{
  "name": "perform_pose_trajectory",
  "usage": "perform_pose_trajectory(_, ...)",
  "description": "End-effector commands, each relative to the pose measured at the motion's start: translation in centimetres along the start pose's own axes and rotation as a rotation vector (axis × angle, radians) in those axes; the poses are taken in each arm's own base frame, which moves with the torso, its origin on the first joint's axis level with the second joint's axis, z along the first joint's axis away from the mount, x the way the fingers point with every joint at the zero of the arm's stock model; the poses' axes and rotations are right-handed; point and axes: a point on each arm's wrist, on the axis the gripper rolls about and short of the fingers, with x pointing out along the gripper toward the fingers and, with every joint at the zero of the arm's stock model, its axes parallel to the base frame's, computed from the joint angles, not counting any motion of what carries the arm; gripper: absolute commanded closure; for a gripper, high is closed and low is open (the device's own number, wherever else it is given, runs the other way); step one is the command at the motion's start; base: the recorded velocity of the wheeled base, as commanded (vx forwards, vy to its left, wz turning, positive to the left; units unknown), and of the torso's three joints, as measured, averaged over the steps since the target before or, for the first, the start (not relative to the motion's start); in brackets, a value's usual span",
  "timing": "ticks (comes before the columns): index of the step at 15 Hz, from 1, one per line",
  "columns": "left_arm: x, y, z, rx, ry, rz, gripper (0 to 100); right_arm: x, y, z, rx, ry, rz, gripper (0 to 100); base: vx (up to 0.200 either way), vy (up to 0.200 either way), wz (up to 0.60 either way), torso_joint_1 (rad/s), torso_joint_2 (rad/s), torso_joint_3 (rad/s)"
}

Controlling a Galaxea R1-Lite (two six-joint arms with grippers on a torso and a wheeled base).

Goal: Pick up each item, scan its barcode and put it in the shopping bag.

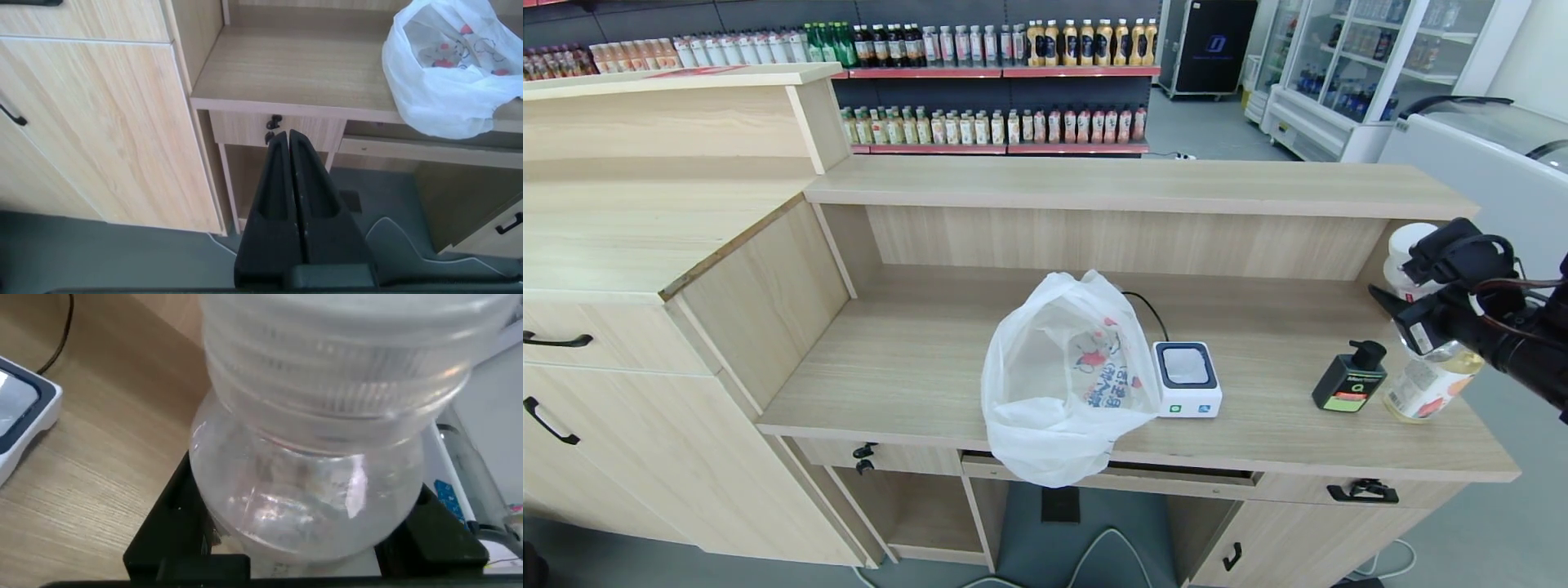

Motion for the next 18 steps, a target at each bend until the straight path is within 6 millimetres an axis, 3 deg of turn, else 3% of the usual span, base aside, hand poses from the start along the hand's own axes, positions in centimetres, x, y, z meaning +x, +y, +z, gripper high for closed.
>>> perform_pose_trajectory(1, 0.0, 0.0, 0.0, 0.0, 0.0, 0.0, 100, -0.1, 0.5, 0.6, 0.0, -0.032, 0.032, 100, 0.0, 0.0, 0.6, 0.002, 0.01, 0.007)
perform_pose_trajectory(5, 0.0, 0.0, 0.0, 0.0, 0.0, 0.0, 100, 0.9, 1.7, -0.6, 0.01, -0.056, 0.18, 100, 0.0, 0.0, 0.0, 0.0, 0.0, 0.0)
perform_pose_trajectory(12, 0.0, 0.0, 0.0, 0.0, 0.0, 0.0, 100, 3.7, 3.8, -2.4, 0.001, -0.074, 0.19, 100, 0.0, 0.0, 0.0, 0.0, 0.0, 0.0)
perform_pose_trajectory(18, 0.0, 0.0, 0.0, 0.0, 0.0, 0.0, 100, 5.3, 5.5, -3.1, -0.04, -0.226, 0.285, 100, 0.0, 0.0, 0.0, 0.0, 0.0, 0.0)
